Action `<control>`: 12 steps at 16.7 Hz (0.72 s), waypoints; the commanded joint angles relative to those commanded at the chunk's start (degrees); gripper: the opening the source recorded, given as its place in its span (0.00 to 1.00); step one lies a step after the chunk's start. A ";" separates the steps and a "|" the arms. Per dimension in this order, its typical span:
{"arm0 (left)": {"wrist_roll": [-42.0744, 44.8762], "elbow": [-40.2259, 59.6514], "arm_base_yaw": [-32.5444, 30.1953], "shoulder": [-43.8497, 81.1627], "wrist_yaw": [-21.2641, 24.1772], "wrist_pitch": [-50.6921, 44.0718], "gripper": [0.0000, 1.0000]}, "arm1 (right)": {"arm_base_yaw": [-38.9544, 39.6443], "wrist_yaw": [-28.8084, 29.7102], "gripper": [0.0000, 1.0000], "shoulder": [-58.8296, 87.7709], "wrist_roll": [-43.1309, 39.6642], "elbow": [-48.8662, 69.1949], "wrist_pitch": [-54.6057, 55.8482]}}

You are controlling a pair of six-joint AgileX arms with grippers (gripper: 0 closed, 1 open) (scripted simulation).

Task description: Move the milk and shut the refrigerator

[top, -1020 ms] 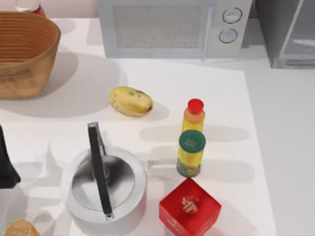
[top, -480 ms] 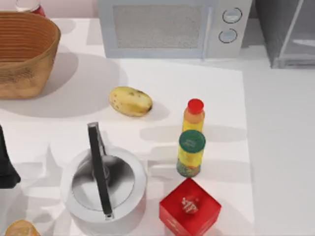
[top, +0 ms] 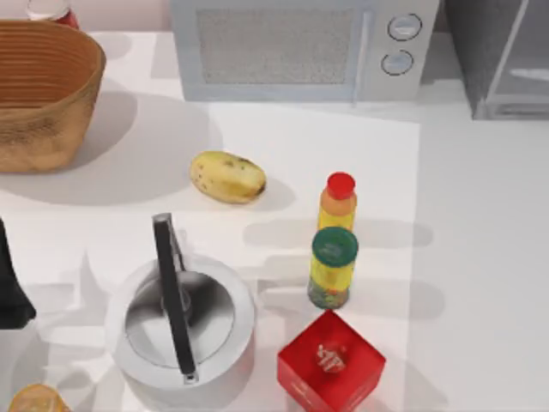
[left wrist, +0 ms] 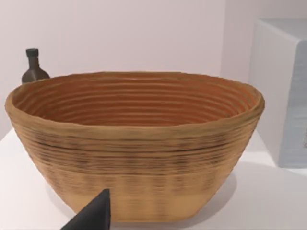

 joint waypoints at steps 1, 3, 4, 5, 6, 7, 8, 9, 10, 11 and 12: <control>0.00 0.00 0.00 0.00 0.00 0.00 1.00 | 0.00 0.00 1.00 0.00 0.00 0.00 0.00; 0.00 0.00 0.00 0.00 0.00 0.00 1.00 | -0.78 -0.13 1.00 -0.22 -0.16 -0.64 0.27; 0.00 0.00 0.00 0.00 0.00 0.00 1.00 | -0.65 0.00 1.00 -0.24 -0.06 -0.68 0.32; 0.00 0.00 0.00 0.00 0.00 0.00 1.00 | -0.02 0.61 1.00 -0.34 0.46 -0.88 0.61; 0.00 0.00 0.00 0.00 0.00 0.00 1.00 | 1.26 1.70 1.00 -0.54 1.51 -1.31 1.15; 0.00 0.00 0.00 0.00 0.00 0.00 1.00 | 3.10 3.14 1.00 -0.80 2.97 -1.94 1.89; 0.00 0.00 0.00 0.00 0.00 0.00 1.00 | 5.57 5.00 1.00 -1.14 4.86 -2.80 2.80; 0.00 0.00 0.00 0.00 0.00 0.00 1.00 | 8.62 7.30 1.00 -1.56 7.11 -3.86 3.86; 0.00 0.00 0.00 0.00 0.00 0.00 1.00 | 12.28 9.98 1.00 -2.06 9.66 -5.11 5.06; 0.00 0.00 0.00 0.00 0.00 0.00 1.00 | 16.51 12.94 1.00 -2.65 12.45 -6.51 6.37; 0.00 0.00 0.00 0.00 0.00 0.00 1.00 | 21.25 16.15 1.00 -3.35 15.40 -8.01 7.78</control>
